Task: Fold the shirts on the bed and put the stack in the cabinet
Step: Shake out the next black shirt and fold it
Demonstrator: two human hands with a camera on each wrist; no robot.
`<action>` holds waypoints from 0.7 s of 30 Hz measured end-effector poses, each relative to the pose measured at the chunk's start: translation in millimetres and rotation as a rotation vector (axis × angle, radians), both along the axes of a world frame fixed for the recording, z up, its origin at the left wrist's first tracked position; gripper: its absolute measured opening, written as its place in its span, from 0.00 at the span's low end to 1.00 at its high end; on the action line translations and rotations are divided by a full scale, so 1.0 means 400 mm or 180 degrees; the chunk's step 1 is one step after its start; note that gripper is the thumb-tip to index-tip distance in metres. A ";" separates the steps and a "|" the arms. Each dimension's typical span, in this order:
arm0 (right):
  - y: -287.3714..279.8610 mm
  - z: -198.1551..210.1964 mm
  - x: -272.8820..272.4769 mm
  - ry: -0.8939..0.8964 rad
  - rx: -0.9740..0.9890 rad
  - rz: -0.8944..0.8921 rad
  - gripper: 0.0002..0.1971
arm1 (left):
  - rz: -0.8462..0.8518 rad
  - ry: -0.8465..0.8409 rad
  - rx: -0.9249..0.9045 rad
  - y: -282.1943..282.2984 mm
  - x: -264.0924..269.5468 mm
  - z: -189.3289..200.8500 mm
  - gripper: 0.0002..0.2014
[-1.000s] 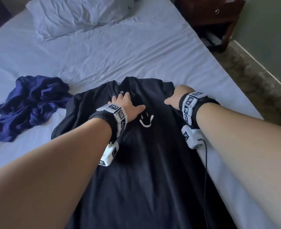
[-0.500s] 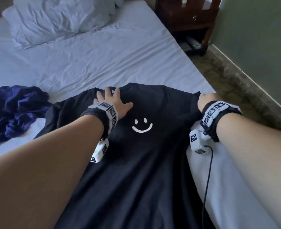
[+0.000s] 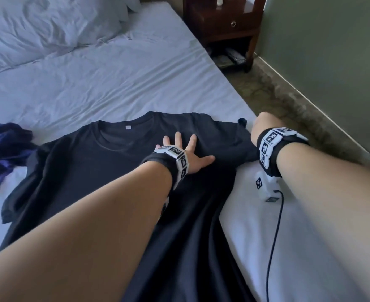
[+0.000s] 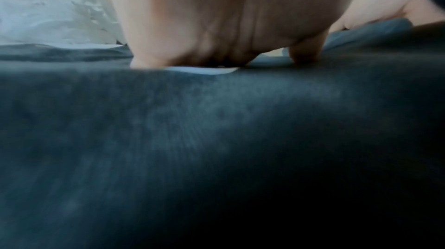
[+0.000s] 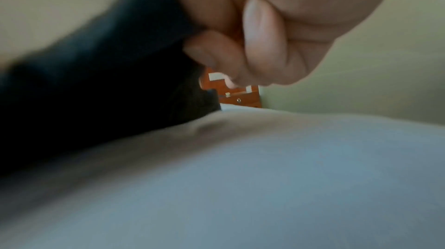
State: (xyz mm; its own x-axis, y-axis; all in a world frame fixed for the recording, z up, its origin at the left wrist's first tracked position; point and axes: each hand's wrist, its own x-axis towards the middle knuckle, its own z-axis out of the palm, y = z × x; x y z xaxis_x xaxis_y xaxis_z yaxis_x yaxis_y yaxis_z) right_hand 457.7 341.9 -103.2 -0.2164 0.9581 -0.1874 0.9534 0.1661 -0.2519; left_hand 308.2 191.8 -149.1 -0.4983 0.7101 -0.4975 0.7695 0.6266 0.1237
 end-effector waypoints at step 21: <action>-0.217 0.001 0.191 0.1236 -0.2051 -0.0407 0.16 | 0.0605 -0.0175 0.1059 -0.203 -0.037 0.130 0.38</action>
